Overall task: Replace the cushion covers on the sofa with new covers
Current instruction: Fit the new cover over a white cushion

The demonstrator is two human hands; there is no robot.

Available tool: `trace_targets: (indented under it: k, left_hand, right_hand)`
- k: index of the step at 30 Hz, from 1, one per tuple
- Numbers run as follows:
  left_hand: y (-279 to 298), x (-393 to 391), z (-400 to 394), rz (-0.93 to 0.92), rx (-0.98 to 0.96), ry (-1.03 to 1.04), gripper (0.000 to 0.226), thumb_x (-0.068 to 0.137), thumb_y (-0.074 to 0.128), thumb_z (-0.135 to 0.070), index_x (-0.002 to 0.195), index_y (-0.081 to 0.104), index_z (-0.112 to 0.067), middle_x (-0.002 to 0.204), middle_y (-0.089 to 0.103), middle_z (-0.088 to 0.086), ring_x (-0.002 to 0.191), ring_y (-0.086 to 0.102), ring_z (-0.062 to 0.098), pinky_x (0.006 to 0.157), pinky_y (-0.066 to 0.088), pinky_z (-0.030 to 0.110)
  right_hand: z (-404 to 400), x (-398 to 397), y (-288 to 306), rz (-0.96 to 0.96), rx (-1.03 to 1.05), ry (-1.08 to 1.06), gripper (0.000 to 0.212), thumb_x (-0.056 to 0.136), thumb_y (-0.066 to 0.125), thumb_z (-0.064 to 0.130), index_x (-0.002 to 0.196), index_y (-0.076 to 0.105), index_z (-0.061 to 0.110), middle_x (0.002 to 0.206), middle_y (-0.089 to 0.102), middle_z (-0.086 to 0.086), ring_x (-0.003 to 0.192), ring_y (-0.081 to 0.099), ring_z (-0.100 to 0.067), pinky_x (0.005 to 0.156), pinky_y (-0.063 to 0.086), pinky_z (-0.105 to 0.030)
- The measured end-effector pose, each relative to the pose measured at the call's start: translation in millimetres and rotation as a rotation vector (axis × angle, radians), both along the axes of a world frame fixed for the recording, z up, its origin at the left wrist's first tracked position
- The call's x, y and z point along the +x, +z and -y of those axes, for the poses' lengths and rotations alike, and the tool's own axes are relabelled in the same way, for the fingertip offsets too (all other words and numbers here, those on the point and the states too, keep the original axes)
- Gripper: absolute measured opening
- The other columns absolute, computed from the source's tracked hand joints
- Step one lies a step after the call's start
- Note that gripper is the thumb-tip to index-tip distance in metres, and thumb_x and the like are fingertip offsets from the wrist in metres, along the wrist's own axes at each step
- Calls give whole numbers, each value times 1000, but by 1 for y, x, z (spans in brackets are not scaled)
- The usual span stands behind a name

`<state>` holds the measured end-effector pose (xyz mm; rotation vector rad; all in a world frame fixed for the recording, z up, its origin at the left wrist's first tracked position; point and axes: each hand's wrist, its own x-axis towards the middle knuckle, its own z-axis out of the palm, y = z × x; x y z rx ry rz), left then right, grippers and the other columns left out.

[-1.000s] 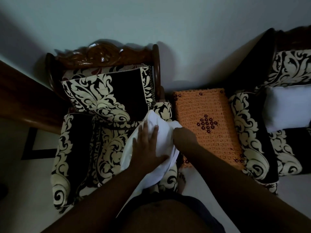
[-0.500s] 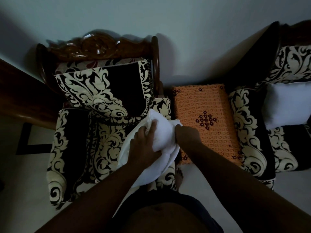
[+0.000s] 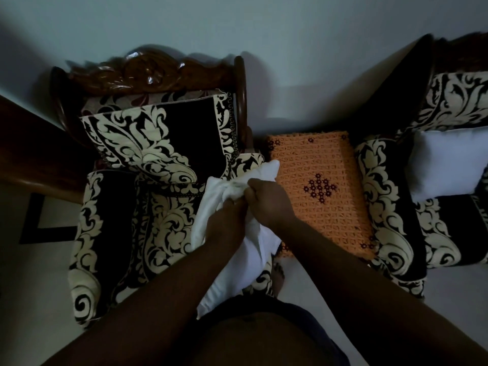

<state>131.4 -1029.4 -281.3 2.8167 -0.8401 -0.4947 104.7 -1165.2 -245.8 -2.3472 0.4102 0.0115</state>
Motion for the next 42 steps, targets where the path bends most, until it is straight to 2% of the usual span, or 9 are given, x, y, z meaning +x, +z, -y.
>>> trace_targets:
  k: [4, 8, 13, 16, 19, 23, 28, 35, 42]
  left_hand:
    - [5, 15, -8, -120, -196, 59, 68, 95, 54, -49, 152, 38, -17, 141, 57, 9, 121, 60, 27, 94, 50, 39]
    - [16, 36, -13, -262, -534, 323, 89, 81, 81, -35, 156, 31, -34, 155, 45, -6, 138, 46, 17, 110, 42, 40]
    - [25, 44, -19, -296, -740, 368, 99, 75, 88, -15, 155, 32, -29, 151, 39, -15, 135, 40, 4, 113, 40, 34]
    - [27, 38, -20, -356, -814, 577, 131, 67, 95, -21, 161, 3, -23, 157, 34, 12, 140, 40, 19, 113, 42, 40]
    - [11, 30, -44, -358, -495, 608, 157, 46, 90, -71, 161, -7, -27, 165, 20, 6, 147, 28, 20, 116, 34, 45]
    - [-6, 2, -75, -721, -473, 761, 126, 50, 91, -69, 154, 34, -27, 150, 47, -5, 136, 48, 19, 103, 43, 34]
    - [1, -3, -51, -806, -643, 971, 83, 60, 97, -44, 127, 58, -12, 116, 68, 1, 99, 68, 18, 77, 60, 34]
    - [20, 17, -37, -605, -815, 1069, 90, 63, 94, -27, 141, 50, -16, 131, 58, -2, 113, 57, 24, 97, 51, 42]
    - [32, 54, -38, -75, -760, 1225, 35, 92, 73, -29, 119, 67, -8, 122, 69, 15, 116, 64, 33, 105, 45, 42]
  right_hand:
    - [3, 10, 5, -26, -48, 43, 21, 99, 54, 28, 82, 47, 17, 68, 48, 5, 60, 49, -13, 58, 29, -30]
    - [20, -1, -13, -162, -172, 14, 26, 97, 52, 38, 113, 49, 18, 98, 61, -6, 80, 63, -28, 67, 52, -38]
    - [5, -45, -53, -158, -90, -77, 29, 101, 44, 44, 105, 58, 19, 87, 65, -3, 82, 65, -28, 64, 41, -33]
    - [-10, -51, -58, -117, 186, -151, 31, 102, 43, 39, 80, 52, 20, 69, 57, 3, 70, 62, -25, 62, 45, -36]
    - [-17, -49, -41, -63, 685, -406, 34, 104, 46, 36, 91, 66, 13, 86, 70, -9, 82, 68, -21, 80, 57, -42]
    - [-21, -36, -30, -62, 953, -479, 40, 104, 47, 36, 101, 65, 0, 104, 71, -18, 105, 67, -32, 98, 53, -48]
    - [-14, -36, -32, -53, 698, -411, 44, 99, 48, 50, 86, 55, 9, 84, 64, -6, 83, 61, -21, 82, 50, -43]
    - [-28, -63, -44, -273, -42, -126, 22, 103, 44, 38, 103, 46, 17, 87, 58, -2, 81, 62, -28, 66, 44, -34]
    - [-79, -58, -22, -192, -47, 96, 40, 103, 31, 32, 88, 59, 8, 85, 65, -16, 79, 67, -35, 67, 48, -34]
